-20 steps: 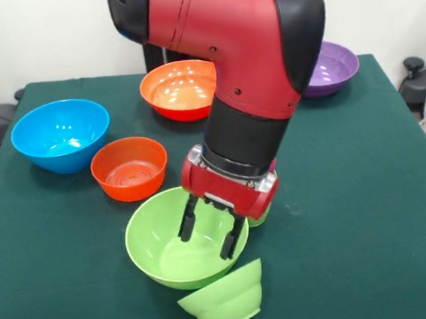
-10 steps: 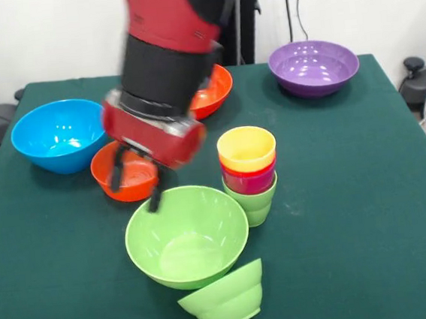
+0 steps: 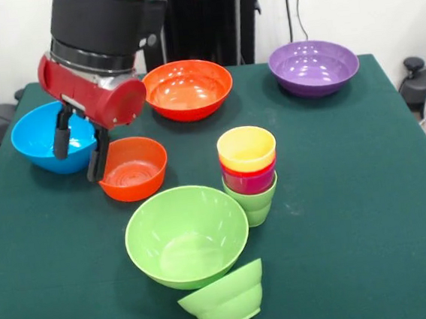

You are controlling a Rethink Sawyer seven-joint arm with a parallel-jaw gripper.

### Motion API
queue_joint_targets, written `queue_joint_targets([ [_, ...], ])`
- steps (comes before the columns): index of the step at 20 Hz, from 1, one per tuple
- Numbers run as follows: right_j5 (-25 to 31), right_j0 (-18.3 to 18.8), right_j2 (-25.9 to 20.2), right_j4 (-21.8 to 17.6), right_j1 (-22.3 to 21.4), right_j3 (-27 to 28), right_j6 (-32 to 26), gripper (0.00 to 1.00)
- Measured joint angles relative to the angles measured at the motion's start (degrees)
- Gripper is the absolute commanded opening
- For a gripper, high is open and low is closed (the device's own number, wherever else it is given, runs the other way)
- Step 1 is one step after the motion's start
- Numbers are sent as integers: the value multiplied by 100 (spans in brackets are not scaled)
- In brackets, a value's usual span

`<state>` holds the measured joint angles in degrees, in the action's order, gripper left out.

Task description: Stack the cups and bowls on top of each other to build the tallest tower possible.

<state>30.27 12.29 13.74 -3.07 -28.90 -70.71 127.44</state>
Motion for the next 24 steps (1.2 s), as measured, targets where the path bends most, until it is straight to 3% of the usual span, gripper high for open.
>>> queue_joint_targets([
  [13,306,-293,-2,96,-68,191,0,100],
  [24,719,-300,-2,255,66,905,0,100],
])
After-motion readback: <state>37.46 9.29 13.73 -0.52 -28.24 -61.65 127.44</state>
